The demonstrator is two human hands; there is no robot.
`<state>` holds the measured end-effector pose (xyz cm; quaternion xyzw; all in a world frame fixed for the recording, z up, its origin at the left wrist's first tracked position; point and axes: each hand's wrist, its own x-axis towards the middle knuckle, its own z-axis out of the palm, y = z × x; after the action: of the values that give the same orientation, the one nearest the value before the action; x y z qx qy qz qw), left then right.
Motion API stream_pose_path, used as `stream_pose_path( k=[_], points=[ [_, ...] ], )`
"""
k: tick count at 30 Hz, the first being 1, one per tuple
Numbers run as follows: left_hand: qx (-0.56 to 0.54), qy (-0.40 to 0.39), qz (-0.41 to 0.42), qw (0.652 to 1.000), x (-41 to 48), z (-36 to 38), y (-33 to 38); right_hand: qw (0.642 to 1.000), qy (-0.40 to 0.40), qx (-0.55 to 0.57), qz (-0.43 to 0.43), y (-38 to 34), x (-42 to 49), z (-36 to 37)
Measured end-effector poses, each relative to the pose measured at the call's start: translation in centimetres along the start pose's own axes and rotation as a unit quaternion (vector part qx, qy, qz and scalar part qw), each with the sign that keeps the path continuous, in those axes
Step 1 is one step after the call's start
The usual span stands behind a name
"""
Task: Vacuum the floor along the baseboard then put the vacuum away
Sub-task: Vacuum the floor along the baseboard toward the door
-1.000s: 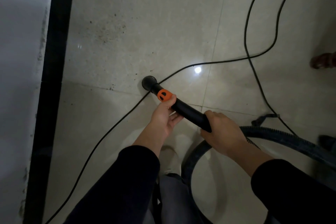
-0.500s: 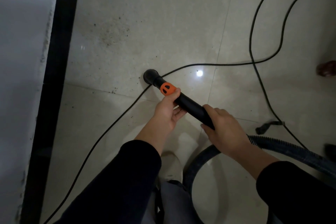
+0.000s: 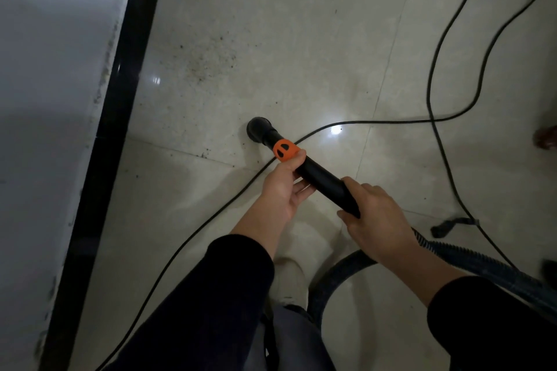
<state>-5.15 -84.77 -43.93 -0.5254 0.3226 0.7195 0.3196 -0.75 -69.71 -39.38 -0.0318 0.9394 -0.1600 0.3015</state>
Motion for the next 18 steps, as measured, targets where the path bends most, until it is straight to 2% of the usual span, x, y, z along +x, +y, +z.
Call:
stream_pose_path(
  k=[5, 18],
  points=[
    [0.007, 0.009, -0.01, 1.0, -0.1, -1.0, -0.8, 1.0, -0.021, 0.006, 0.011, -0.2, -0.3, 0.7],
    [-0.038, 0.056, -0.012, 0.998, -1.4, -4.0, -1.7, 0.997, -0.069, 0.02, -0.026, -1.3, -0.5, 1.4]
  ],
)
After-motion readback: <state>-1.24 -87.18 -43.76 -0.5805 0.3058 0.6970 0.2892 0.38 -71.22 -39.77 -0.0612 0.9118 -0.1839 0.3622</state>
